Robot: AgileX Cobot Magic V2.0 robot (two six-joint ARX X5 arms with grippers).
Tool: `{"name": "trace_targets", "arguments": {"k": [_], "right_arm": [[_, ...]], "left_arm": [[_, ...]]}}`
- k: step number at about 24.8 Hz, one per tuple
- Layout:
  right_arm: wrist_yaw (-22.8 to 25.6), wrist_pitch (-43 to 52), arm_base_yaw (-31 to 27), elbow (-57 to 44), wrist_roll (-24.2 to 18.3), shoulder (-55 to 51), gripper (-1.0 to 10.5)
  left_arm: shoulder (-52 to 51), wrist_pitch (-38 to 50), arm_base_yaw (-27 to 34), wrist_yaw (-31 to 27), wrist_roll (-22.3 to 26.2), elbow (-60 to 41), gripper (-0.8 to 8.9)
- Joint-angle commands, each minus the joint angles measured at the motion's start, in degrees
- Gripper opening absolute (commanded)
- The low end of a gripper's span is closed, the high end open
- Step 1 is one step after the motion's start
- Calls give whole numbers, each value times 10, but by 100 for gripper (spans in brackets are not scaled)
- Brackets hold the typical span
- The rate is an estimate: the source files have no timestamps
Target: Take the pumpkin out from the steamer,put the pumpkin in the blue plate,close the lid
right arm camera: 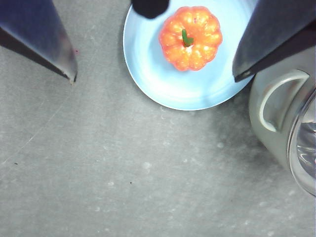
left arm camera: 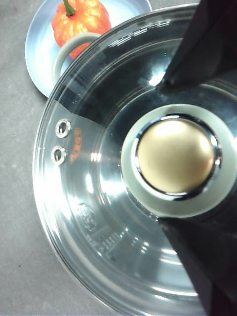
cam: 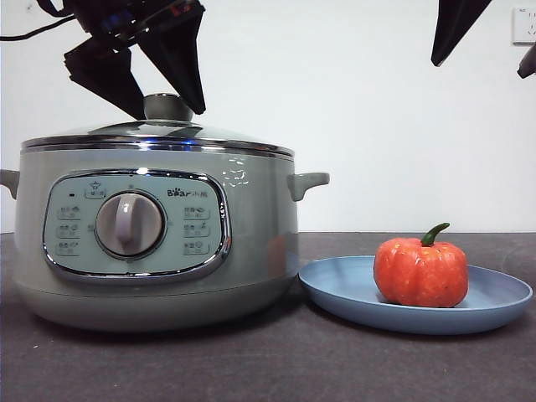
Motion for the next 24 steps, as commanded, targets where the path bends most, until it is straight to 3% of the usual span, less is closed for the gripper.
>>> {"name": "trace_targets", "arguments": {"k": [1, 3, 4, 6, 7, 9, 12, 15, 20, 24], "right_arm": [[-5, 1, 2, -4, -3, -14, 594], [-50, 1, 2, -4, -5, -32, 569], [-69, 1, 2, -4, -5, -42, 497], [-92, -3, 2, -4, -5, -63, 259], [-94, -6, 2, -4, -5, -74, 129], [-106, 3, 2, -14, -6, -97, -21], [-102, 70, 10, -72, -6, -150, -17], [-101, 172, 13, -162, -6, -213, -17], [-102, 240, 13, -236, -5, -258, -17], [-101, 241, 13, -256, -5, -270, -17]], "left_arm": [[-23, -26, -2, 2, -14, 14, 436], [-48, -59, -2, -3, -16, 20, 412], [-62, -71, -2, -11, -16, 20, 322], [-100, -90, -2, -27, -16, 20, 28], [-124, -91, -2, -27, -15, 20, -5], [-169, -83, -2, -37, -15, 20, -8], [-240, -55, -2, -92, -13, -4, -8], [-340, 13, -2, -133, -14, -108, -8], [-457, 75, -2, -161, -14, -254, -8], [-531, 81, -2, -161, -30, -328, -8]]}}
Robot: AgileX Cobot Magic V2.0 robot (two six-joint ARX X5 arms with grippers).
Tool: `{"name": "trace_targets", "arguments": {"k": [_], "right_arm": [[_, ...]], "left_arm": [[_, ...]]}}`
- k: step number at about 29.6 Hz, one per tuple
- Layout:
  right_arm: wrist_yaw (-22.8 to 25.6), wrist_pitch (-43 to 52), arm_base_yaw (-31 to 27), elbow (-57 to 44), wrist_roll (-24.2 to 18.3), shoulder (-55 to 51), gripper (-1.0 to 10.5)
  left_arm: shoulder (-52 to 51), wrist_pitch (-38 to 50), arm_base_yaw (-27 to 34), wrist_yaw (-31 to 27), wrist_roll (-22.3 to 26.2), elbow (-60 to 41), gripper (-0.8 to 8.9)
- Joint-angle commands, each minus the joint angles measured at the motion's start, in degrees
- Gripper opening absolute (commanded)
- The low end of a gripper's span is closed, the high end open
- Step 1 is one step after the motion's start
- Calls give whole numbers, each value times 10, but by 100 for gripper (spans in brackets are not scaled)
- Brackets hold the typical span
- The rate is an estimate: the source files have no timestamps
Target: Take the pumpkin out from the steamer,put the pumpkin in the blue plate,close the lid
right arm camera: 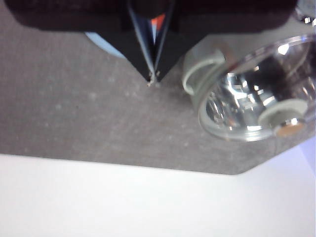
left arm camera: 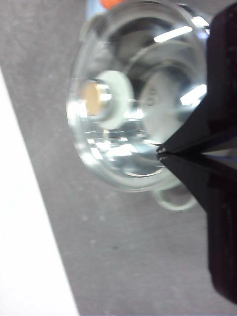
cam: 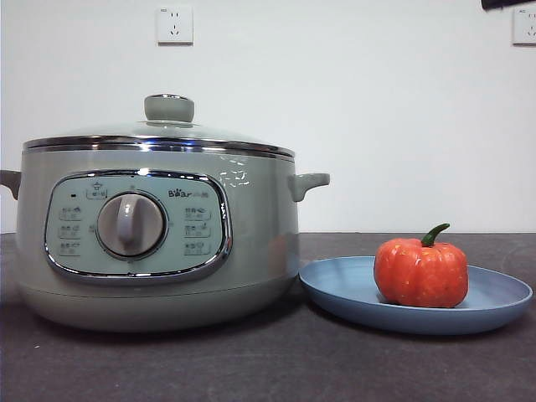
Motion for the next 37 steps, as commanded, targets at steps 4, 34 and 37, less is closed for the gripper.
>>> {"name": "trace_targets", "arguments": {"k": [4, 34, 37], "right_arm": [[3, 0, 1, -6, -2, 14, -17], [2, -119, 0, -6, -2, 17, -17], [2, -120, 0, -6, -2, 17, -17]], "left_arm": [[-42, 2, -2, 0, -43, -32, -3], [-276, 136, 156, 2, -26, -214, -3], [-311, 194, 216, 35, -25, -311, -3]]}}
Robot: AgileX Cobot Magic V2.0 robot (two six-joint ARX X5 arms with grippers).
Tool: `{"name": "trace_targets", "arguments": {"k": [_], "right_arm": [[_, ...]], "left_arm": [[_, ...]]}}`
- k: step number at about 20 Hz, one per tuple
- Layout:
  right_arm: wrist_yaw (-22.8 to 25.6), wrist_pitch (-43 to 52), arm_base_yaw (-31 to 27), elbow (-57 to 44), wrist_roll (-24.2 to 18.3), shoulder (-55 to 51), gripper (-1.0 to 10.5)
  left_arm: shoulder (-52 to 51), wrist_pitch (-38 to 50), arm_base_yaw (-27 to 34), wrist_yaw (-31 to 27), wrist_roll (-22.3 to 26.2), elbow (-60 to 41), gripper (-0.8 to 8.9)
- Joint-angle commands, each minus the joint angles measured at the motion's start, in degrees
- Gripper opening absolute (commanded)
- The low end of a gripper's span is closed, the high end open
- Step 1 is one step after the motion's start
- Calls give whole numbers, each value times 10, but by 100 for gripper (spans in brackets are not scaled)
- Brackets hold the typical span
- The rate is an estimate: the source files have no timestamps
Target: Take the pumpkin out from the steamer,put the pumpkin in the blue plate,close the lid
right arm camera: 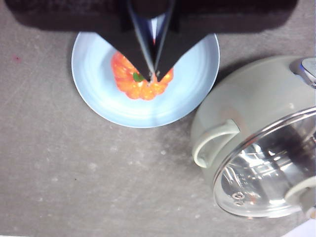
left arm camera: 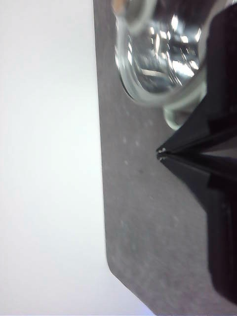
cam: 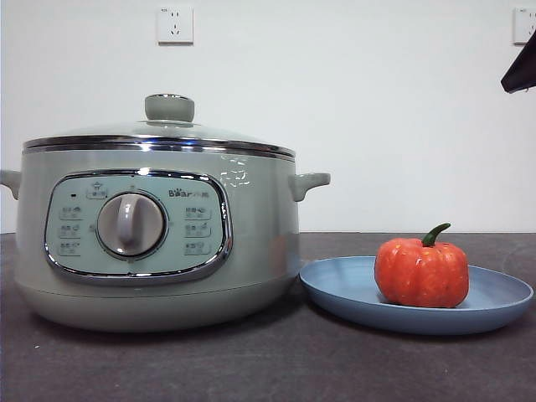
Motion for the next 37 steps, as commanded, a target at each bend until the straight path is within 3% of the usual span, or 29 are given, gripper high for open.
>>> {"name": "trace_targets", "arguments": {"k": [1, 7, 12, 28, 30, 32, 33, 35, 37], "right_arm": [[2, 3, 0, -3, -2, 0, -17], [2, 3, 0, -3, -2, 0, -17], [2, 2, 0, -3, -2, 0, -17], [2, -2, 1, -3, -2, -1, -17], [34, -9, 2, -3, -4, -30, -17], [78, -9, -6, -8, -39, -72, -17], [76, -7, -19, -16, -68, -93, -17], [38, 13, -69, -53, -104, -150, -17], [-10, 46, -120, -104, -106, -209, -17]], "left_arm": [[-18, 35, 30, 14, 7, -69, -3], [-32, 76, 51, 20, -14, -174, -3], [-31, 73, 62, 72, -16, -177, -3], [-31, 73, 62, 70, -15, -177, -3], [-31, 74, 62, 70, -15, -177, -3], [-31, 74, 62, 70, -15, -177, -3], [-31, 73, 62, 70, -15, -177, -3], [-31, 74, 62, 70, -15, -177, -3], [-31, 74, 62, 70, -15, -177, -3]]}}
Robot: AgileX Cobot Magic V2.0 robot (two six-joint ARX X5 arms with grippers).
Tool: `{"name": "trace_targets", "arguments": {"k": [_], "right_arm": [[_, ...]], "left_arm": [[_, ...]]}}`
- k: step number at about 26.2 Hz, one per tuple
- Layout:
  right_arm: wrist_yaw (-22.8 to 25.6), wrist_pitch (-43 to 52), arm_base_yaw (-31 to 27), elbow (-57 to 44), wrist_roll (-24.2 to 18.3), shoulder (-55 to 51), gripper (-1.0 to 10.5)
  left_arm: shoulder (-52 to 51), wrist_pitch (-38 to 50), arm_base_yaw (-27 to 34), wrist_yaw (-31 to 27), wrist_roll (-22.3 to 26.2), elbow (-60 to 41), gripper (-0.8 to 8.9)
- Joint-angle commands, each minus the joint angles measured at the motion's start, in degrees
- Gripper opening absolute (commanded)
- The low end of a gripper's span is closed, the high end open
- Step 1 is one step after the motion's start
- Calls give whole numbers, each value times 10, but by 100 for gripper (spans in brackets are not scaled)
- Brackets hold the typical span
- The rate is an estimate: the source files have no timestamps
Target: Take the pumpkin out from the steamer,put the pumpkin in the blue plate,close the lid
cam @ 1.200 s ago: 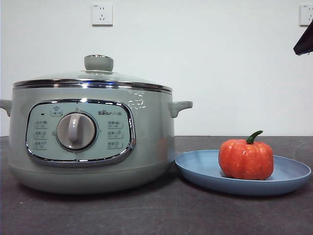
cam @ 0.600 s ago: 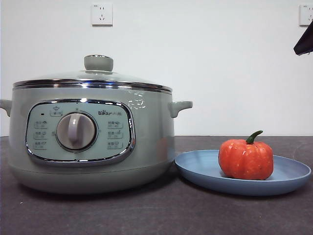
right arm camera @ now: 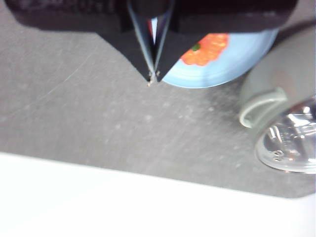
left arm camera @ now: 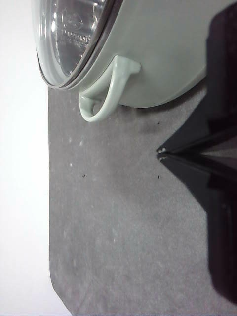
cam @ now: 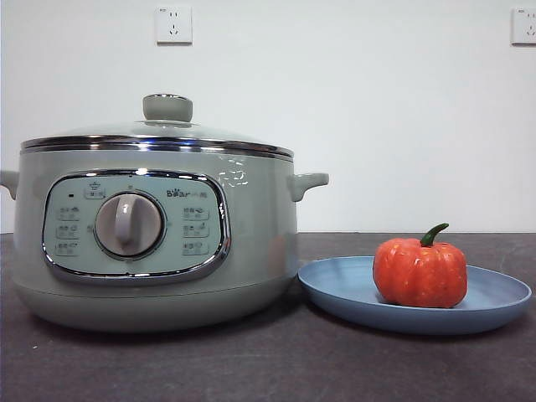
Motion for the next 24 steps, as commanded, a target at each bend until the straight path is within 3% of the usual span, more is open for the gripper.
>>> {"name": "trace_targets", "arguments": {"k": [1, 3, 9, 24], "right_arm": [[-43, 37, -59, -75, -22, -71, -17], [-51, 62, -94, -132, -20, -115, -17], [-50, 72, -112, -207, -16, -154, -17], [-48, 96, -111, -245, 1, -159, -17]], "left_arm": [[-1, 1, 2, 4, -4, -9, -3], [-1, 1, 2, 4, -4, -9, -3], [-1, 1, 2, 4, -4, -9, -3], [-1, 1, 2, 4, -4, -9, -3]]}}
